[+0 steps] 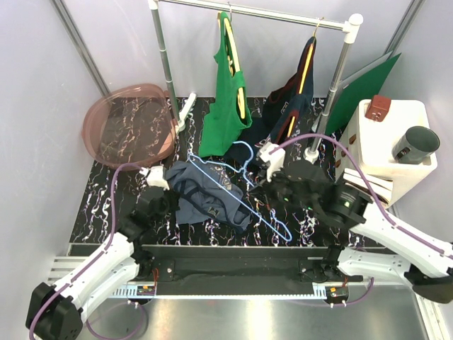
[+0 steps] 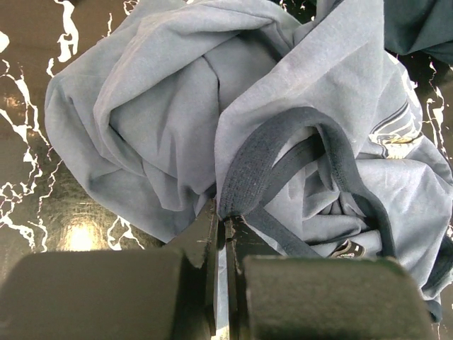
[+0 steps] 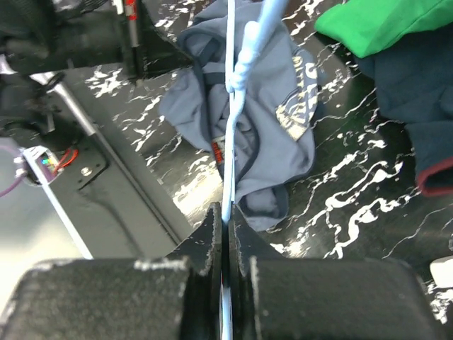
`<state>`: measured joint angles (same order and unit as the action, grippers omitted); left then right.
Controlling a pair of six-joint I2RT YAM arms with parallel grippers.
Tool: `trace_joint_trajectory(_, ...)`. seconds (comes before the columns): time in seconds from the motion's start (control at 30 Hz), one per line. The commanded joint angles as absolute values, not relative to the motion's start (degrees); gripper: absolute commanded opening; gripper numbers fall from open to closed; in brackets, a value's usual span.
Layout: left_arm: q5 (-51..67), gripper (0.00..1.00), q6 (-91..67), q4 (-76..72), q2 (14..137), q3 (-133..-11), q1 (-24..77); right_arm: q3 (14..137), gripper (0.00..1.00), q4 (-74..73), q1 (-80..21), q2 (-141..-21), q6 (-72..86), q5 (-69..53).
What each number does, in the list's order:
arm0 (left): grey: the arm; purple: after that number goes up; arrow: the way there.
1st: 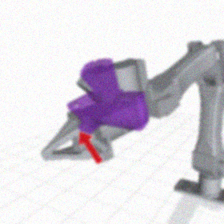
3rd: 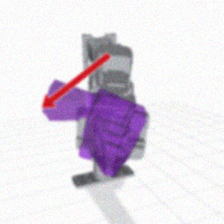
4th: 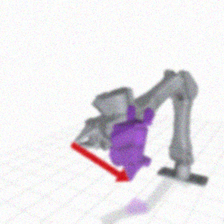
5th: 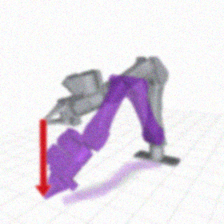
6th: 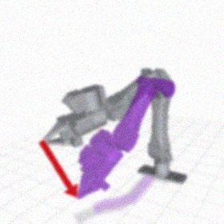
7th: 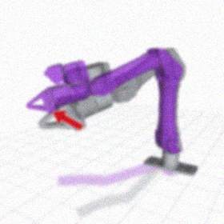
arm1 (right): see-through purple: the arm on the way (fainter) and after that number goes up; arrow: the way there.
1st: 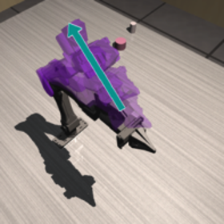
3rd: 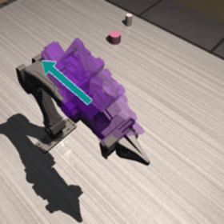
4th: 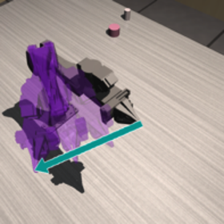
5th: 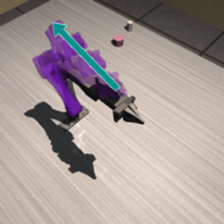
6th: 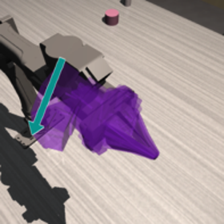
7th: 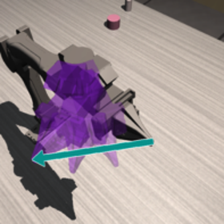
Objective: Place the tank top on the hanger
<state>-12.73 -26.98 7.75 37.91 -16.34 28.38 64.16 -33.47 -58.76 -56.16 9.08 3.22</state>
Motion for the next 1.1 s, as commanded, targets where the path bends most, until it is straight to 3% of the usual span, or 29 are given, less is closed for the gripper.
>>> trace_joint_trajectory(0.0, -15.2, 0.0, -27.51, 7.72, 36.21, -17.4, 28.04, 59.6, 0.0, -33.22, -58.8, -53.61, 11.78, -1.39)
trace_joint_trajectory(0.33, -11.61, 0.0, -28.39, 15.03, 30.41, -22.15, 28.12, 55.99, 0.0, -31.82, -58.8, -54.05, 11.61, -4.48)
trace_joint_trajectory(0.73, -6.07, 0.0, -27.86, 17.31, 33.4, -27.59, 29.97, 55.37, 0.0, -28.4, -58.89, -57.39, 11.16, -7.82)
trace_joint_trajectory(1.07, 7.37, 0.0, -23.82, 18.36, 37.0, -35.67, 33.31, 53.7, 0.0, -19.69, -58.8, -61.96, 9.76, -9.4)
